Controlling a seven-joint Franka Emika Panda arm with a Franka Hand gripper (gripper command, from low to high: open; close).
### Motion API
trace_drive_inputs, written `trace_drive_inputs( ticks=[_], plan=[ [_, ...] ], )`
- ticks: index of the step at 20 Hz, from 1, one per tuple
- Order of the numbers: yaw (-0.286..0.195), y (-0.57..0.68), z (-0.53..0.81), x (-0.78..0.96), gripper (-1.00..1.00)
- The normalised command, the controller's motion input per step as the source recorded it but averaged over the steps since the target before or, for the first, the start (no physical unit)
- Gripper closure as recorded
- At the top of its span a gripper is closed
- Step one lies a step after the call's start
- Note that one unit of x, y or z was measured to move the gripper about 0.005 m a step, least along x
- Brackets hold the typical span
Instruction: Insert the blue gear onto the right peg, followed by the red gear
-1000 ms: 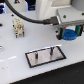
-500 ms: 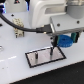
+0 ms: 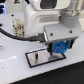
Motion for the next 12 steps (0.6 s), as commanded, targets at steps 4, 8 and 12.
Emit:
trace_drive_inputs(
  ticks=[4, 8, 12],
  plan=[
    [0.000, -0.03, 0.05, 0.03, 1.00],
    [0.000, -0.11, 0.42, 0.02, 1.00],
    [0.000, -0.08, 0.07, 0.07, 1.00]
  ],
)
